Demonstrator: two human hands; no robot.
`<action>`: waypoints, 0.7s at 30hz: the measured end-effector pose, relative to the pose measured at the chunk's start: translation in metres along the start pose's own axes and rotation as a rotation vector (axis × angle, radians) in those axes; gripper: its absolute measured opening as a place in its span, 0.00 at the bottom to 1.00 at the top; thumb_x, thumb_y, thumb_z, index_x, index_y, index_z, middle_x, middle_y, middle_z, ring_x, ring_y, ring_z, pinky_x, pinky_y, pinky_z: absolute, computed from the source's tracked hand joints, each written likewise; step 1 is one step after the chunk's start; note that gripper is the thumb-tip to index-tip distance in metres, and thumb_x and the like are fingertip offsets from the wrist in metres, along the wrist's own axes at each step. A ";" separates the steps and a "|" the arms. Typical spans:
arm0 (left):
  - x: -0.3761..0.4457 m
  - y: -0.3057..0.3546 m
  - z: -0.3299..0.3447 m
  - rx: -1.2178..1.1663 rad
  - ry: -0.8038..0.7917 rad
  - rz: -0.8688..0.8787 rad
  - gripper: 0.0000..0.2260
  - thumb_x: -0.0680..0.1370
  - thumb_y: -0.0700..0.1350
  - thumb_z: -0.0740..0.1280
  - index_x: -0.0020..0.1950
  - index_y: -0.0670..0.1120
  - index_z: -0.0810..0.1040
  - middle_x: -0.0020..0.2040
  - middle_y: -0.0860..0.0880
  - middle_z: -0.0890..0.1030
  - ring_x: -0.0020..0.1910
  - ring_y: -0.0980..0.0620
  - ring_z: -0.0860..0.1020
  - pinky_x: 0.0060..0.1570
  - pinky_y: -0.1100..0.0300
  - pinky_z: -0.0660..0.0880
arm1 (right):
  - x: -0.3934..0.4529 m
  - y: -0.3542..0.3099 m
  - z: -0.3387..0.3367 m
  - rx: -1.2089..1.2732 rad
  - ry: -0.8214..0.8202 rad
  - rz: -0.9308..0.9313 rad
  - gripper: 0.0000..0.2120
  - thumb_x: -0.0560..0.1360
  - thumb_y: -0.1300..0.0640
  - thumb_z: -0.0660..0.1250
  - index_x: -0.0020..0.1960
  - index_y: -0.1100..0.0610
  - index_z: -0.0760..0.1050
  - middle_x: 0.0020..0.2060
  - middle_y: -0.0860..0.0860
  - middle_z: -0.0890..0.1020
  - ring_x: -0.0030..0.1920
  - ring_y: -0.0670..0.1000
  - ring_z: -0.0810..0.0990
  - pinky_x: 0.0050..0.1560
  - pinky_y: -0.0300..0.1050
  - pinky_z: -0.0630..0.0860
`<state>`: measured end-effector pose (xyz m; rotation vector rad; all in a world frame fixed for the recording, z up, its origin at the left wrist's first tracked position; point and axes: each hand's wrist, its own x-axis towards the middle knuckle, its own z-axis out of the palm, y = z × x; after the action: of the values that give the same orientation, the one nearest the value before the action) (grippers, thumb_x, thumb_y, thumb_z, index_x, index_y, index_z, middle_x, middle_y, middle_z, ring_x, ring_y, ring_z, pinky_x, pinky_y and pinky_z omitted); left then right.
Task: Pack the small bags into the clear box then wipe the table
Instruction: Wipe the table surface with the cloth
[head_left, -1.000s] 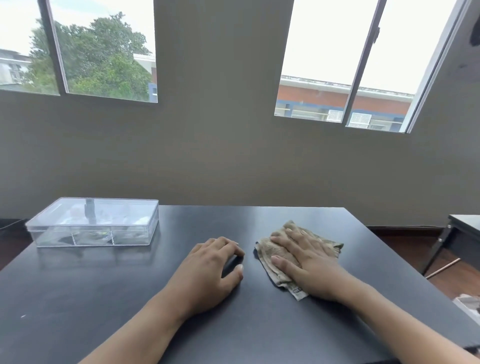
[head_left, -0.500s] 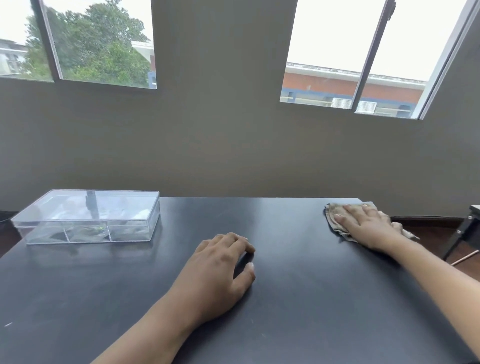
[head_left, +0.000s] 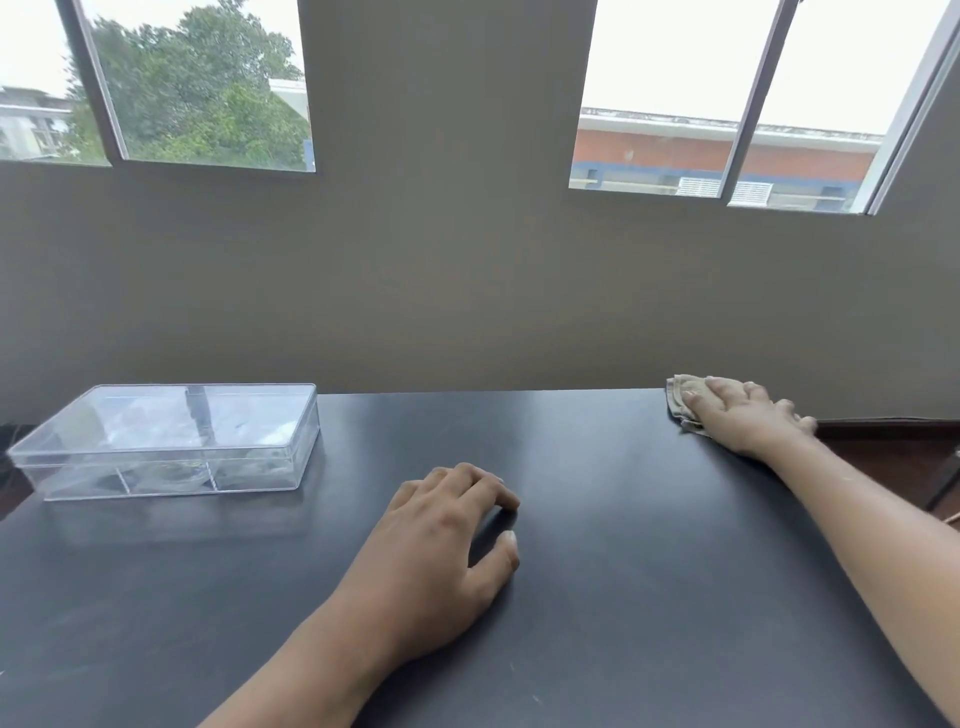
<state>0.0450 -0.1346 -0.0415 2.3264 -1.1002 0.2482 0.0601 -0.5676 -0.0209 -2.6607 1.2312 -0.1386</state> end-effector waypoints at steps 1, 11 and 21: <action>0.000 0.000 0.000 -0.005 -0.003 -0.003 0.15 0.79 0.62 0.56 0.63 0.62 0.71 0.63 0.68 0.70 0.66 0.67 0.64 0.69 0.65 0.58 | -0.004 0.000 0.000 -0.005 -0.001 -0.011 0.44 0.67 0.19 0.39 0.80 0.33 0.54 0.82 0.46 0.55 0.79 0.61 0.57 0.75 0.64 0.53; 0.002 -0.001 -0.003 -0.010 -0.025 -0.016 0.14 0.78 0.62 0.57 0.62 0.62 0.72 0.63 0.66 0.72 0.66 0.65 0.67 0.70 0.62 0.60 | -0.053 0.005 -0.004 -0.107 -0.102 -0.172 0.39 0.73 0.21 0.41 0.81 0.34 0.46 0.84 0.47 0.46 0.83 0.57 0.45 0.80 0.63 0.42; -0.020 0.004 -0.018 0.001 -0.038 -0.018 0.13 0.80 0.58 0.59 0.61 0.60 0.78 0.60 0.62 0.76 0.66 0.60 0.72 0.69 0.58 0.64 | -0.178 0.013 -0.008 -0.180 -0.243 -0.545 0.40 0.60 0.14 0.33 0.72 0.18 0.37 0.82 0.42 0.37 0.82 0.53 0.33 0.80 0.62 0.37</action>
<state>0.0304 -0.1139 -0.0325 2.3501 -1.0972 0.1981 -0.0666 -0.4417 -0.0156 -2.9889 0.4464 0.2200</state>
